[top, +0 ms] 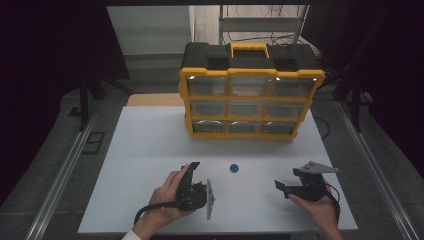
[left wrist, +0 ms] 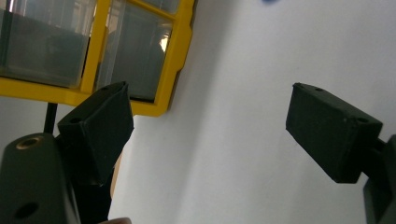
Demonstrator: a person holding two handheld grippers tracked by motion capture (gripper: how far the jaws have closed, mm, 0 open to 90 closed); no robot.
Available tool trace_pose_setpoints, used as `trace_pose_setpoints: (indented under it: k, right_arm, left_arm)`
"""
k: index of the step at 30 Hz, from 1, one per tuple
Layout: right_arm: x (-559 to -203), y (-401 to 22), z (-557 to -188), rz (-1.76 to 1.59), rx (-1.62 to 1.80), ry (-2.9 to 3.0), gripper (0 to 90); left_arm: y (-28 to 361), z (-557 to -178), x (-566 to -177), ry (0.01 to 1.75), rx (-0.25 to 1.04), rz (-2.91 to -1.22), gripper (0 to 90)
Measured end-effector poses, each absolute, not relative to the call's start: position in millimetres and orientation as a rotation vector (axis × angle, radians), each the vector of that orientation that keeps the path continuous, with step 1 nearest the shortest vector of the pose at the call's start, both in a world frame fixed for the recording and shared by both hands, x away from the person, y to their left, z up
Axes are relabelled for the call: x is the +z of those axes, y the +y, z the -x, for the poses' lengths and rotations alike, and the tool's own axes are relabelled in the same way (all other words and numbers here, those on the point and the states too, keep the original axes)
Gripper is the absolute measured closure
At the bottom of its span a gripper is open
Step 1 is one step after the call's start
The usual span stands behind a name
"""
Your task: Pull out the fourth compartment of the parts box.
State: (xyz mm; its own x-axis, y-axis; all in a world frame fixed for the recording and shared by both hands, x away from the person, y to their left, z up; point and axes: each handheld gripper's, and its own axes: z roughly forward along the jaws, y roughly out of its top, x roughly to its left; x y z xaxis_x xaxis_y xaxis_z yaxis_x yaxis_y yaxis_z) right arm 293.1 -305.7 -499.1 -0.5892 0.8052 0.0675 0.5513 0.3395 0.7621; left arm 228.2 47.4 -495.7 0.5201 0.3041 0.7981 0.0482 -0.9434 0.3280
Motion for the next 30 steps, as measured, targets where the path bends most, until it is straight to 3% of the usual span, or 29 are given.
trace_pose_setpoints:
  k: [30]
  right_arm:
    - [-498,-305,-295,-1.202,1.104,2.281,13.9]
  left_arm:
    - [40,-238,-491,0.316,1.484,-2.491,15.2]
